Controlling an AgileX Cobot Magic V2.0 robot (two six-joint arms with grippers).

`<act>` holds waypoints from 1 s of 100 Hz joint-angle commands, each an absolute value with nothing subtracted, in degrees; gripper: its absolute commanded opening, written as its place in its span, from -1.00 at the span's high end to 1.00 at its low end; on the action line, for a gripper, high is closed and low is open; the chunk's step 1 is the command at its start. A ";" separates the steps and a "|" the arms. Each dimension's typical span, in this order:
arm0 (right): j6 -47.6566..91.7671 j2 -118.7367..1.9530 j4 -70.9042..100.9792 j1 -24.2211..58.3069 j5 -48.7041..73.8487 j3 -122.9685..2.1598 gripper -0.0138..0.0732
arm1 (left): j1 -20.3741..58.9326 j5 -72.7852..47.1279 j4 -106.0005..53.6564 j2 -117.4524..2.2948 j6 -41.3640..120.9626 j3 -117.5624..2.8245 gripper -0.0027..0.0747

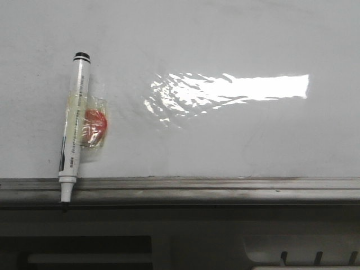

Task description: Write number 9 on whiteboard

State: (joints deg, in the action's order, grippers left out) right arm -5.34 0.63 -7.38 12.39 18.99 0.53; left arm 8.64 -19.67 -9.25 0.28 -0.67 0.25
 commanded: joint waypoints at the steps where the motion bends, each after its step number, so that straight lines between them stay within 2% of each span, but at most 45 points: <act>1: -5.24 1.40 -8.31 12.42 17.12 2.03 0.84 | 8.58 -16.30 -7.54 1.79 -1.30 2.65 0.98; 12: -5.24 1.40 -8.41 12.42 15.20 2.03 0.84 | 8.58 -13.85 -16.27 1.79 -1.52 2.65 0.98; 24: -5.37 1.40 -7.37 12.42 6.27 2.03 0.84 | 8.58 -12.40 -45.37 1.79 -1.53 2.65 0.98; 32: -7.15 1.40 2.25 12.42 -3.40 2.03 0.84 | 8.58 -11.72 -57.08 1.79 -1.53 2.65 0.98; 44: -7.15 1.40 16.40 12.42 -6.75 1.92 0.84 | 8.69 -11.93 -62.42 1.79 -1.53 2.65 0.98; 53: -7.15 1.40 25.88 12.42 -5.05 1.02 0.84 | 8.69 -11.68 -61.75 1.79 -0.52 1.54 0.98; 61: -7.15 1.40 26.26 12.42 -1.49 -2.04 0.84 | 8.69 -12.09 -56.88 1.54 1.75 -1.57 0.98; 71: -6.09 0.36 22.50 12.42 13.09 -9.80 0.81 | 8.69 -13.59 -43.91 -1.21 2.15 -8.11 0.98; 85: -6.09 -4.55 5.48 12.42 34.50 -22.47 0.79 | 8.69 -22.65 -29.07 -10.78 2.15 -17.96 0.97; 92: -6.09 -7.27 -1.24 12.42 39.17 -27.29 0.79 | 8.69 -28.08 -27.88 -17.03 2.15 -22.03 0.79; 100: -6.09 -9.29 -4.06 12.42 39.61 -30.98 0.79 | 8.91 -32.70 -28.37 -23.72 3.63 -25.35 0.35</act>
State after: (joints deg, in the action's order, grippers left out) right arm -6.84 -6.12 1.30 12.39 40.52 -25.45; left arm 8.64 -30.48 -28.67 -17.17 2.18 -20.57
